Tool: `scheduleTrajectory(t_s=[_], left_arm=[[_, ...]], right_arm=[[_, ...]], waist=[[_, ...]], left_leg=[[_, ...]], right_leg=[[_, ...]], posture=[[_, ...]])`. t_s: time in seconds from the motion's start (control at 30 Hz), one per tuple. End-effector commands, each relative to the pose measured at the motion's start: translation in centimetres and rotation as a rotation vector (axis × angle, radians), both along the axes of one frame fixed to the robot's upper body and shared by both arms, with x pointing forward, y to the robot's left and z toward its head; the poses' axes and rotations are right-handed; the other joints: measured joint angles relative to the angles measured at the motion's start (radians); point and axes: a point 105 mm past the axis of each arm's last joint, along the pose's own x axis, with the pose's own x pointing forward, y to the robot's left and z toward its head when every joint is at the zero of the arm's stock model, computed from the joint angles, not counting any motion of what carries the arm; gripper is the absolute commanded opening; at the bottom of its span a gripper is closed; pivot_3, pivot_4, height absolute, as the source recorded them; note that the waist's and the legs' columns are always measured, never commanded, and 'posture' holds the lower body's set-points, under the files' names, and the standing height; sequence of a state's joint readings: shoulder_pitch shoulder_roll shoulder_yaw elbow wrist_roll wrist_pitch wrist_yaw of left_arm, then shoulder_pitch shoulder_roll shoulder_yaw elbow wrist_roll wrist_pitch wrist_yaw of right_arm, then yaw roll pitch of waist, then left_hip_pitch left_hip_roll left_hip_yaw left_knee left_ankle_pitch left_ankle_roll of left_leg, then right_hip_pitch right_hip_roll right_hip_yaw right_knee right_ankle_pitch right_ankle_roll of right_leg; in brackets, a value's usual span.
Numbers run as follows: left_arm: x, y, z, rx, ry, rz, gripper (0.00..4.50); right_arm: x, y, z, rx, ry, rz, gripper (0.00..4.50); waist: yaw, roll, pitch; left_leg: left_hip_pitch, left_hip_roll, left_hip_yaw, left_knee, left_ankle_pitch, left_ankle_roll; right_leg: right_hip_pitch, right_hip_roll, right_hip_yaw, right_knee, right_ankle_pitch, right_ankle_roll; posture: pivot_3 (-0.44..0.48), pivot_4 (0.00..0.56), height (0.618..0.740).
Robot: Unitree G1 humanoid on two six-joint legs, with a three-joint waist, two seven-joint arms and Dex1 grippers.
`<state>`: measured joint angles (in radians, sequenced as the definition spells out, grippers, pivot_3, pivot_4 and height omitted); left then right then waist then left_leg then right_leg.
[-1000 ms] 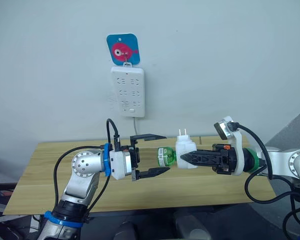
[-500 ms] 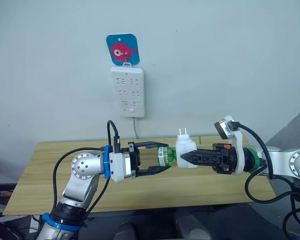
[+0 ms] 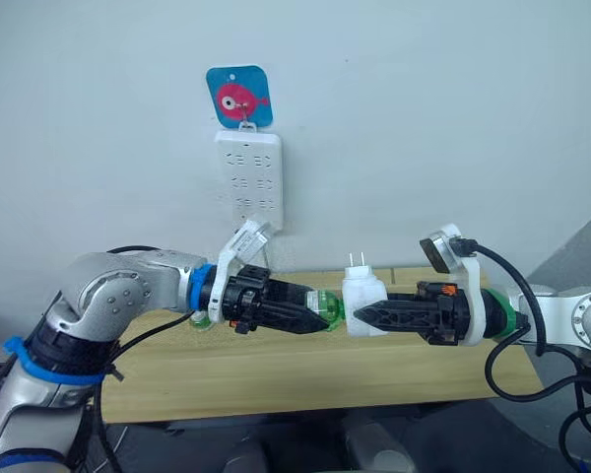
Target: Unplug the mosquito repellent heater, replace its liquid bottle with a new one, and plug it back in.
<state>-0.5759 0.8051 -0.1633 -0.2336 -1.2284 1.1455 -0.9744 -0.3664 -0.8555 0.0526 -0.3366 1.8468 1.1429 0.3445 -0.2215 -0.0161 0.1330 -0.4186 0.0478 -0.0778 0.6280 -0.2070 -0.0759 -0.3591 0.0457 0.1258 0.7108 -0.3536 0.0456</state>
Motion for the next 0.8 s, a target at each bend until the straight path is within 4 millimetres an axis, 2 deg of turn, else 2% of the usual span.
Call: scheduleTrajectory(t_s=[0.03, 0.1, 0.23, 0.27, 0.4, 0.5, 0.53, 0.6, 0.67, 0.8], left_arm=[[1.7, 1.1, 0.6, 0.003, -0.082, 0.118, 2.26], [1.4, 1.0, 0.6, 0.003, -0.131, 0.092, 3.00], [1.0, 1.3, 0.0, 0.038, -0.277, 0.072, 4.23], [0.4, 1.5, 0.1, 0.030, -0.300, 0.031, 4.48], [0.7, 2.6, 0.6, -0.007, -0.425, 0.093, 4.50], [1.2, 3.9, 0.3, 0.013, -0.620, 0.153, 4.50], [1.0, 4.3, -0.2, 0.033, -0.701, 0.148, 4.50], [0.4, 4.9, -0.9, 0.037, -0.751, 0.147, 4.50], [-0.5, 5.1, -1.5, 0.040, -0.898, 0.106, 4.50], [-1.4, 4.6, -2.2, -0.027, -1.140, 0.100, 4.50]], right_arm=[[-0.5, -0.1, 0.6, 0.003, -0.018, 0.021, 2.99], [-0.5, -0.1, 0.5, 0.005, -0.012, 0.016, 2.99], [-0.4, -0.2, 0.4, 0.009, 0.002, -0.001, 2.99], [-0.4, -0.2, 0.3, 0.010, 0.004, -0.005, 2.99], [-0.2, -0.5, 0.1, 0.002, 0.010, -0.021, 2.99], [0.1, -0.8, 0.0, -0.002, 0.013, -0.040, 2.99], [0.2, -0.9, -0.1, -0.003, 0.014, -0.045, 2.99], [0.3, -0.9, -0.1, -0.003, 0.013, -0.051, 2.99], [0.4, -1.0, -0.1, -0.003, 0.013, -0.055, 2.99], [0.6, -0.9, -0.1, 0.001, 0.011, -0.062, 2.99]], waist=[[0.001, 0.000, 0.000], [0.002, 0.000, 0.000], [0.002, 0.000, 0.000], [0.003, 0.000, 0.000], [0.003, -0.001, 0.001], [0.005, 0.000, 0.001], [0.005, -0.001, 0.001], [0.004, 0.000, 0.001], [0.006, 0.000, 0.001], [0.014, 0.000, 0.001]], left_leg=[[0.000, 0.000, 0.000, 0.000, 0.000, 0.000], [0.000, 0.000, 0.000, 0.000, 0.000, 0.000], [0.000, 0.000, 0.000, 0.000, 0.000, 0.000], [0.000, 0.000, 0.001, 0.000, 0.000, 0.000], [0.000, 0.000, 0.002, 0.000, 0.000, 0.000], [0.000, 0.000, 0.001, 0.000, 0.000, 0.000], [0.000, 0.000, 0.002, 0.000, 0.000, 0.000], [0.000, 0.000, 0.003, -0.001, 0.000, 0.000], [0.000, 0.000, 0.003, -0.001, 0.000, 0.000], [-0.001, 0.000, 0.003, 0.000, 0.000, 0.000]], right_leg=[[0.000, 0.000, 0.000, 0.000, 0.000, 0.000], [0.000, 0.000, 0.000, 0.000, 0.000, 0.000], [0.000, 0.000, 0.001, 0.000, 0.000, -0.001], [0.000, 0.000, 0.001, 0.000, 0.000, -0.001], [0.000, 0.000, 0.002, 0.000, 0.000, -0.001], [0.000, -0.001, 0.002, 0.000, 0.000, -0.001], [0.000, -0.001, 0.002, -0.001, 0.000, -0.001], [0.000, -0.001, 0.003, -0.001, 0.000, -0.001], [-0.001, -0.001, 0.003, -0.001, 0.000, -0.001], [-0.001, -0.002, 0.003, -0.001, 0.000, -0.001]], posture=[[-0.230, 0.086, 0.733], [-0.230, 0.086, 0.733], [-0.226, 0.088, 0.733], [-0.226, 0.088, 0.733], [-0.224, 0.090, 0.733], [-0.221, 0.088, 0.733], [-0.221, 0.087, 0.733], [-0.219, 0.087, 0.733], [-0.217, 0.085, 0.733], [-0.214, 0.085, 0.733]])
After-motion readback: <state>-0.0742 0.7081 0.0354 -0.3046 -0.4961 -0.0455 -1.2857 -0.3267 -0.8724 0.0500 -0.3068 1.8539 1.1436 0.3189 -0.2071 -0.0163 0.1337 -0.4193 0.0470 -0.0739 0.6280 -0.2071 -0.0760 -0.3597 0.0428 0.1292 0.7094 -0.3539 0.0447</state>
